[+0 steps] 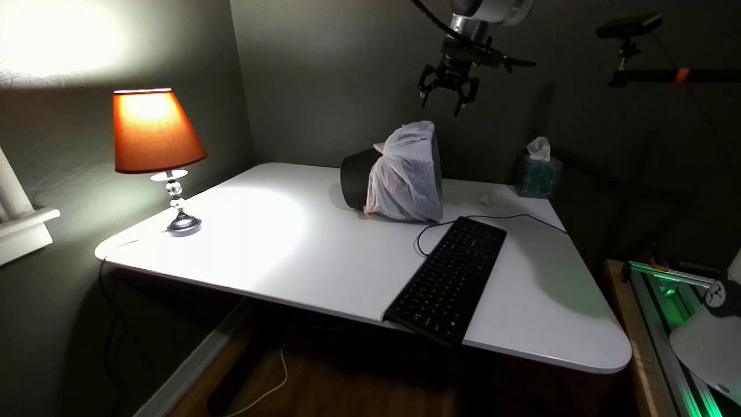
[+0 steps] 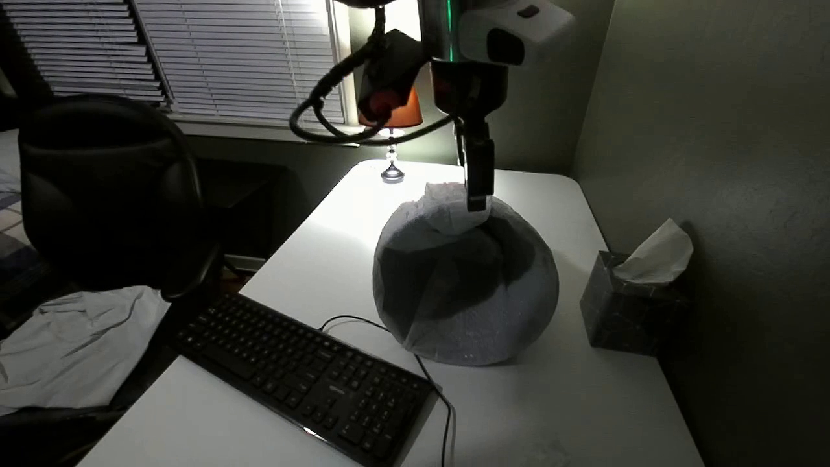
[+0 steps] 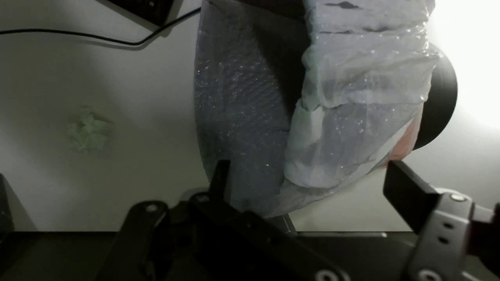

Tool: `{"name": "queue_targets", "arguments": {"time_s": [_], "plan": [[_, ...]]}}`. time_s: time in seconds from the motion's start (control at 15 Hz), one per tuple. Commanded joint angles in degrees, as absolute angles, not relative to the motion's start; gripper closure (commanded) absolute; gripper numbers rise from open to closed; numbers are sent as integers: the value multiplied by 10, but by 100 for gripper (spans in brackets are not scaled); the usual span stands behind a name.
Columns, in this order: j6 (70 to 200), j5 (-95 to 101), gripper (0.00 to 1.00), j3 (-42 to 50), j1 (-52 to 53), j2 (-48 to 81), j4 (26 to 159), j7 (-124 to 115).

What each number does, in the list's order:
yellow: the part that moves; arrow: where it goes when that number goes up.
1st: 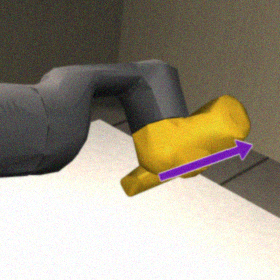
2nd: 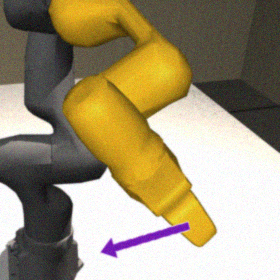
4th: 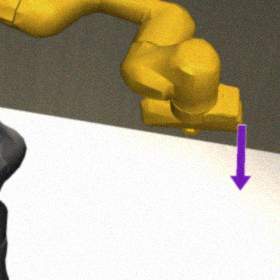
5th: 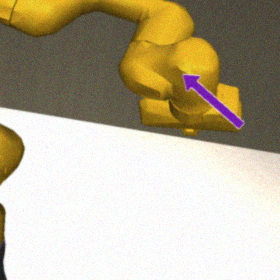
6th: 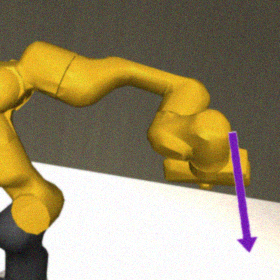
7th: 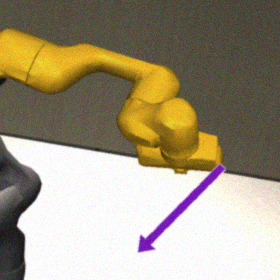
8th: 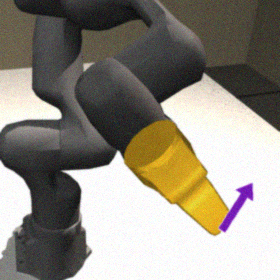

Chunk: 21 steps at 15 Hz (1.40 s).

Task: Pick up the bucket then put the white paper into it

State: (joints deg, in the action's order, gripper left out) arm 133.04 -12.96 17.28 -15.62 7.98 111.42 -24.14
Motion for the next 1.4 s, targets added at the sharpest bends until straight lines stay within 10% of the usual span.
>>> {"name": "queue_targets", "arguments": {"time_s": [0.0,1.33], "plan": [[1310,-247,0,163,-194,125,1074,-134],[1072,-604,0,133,-328,359,842,-5]]}}
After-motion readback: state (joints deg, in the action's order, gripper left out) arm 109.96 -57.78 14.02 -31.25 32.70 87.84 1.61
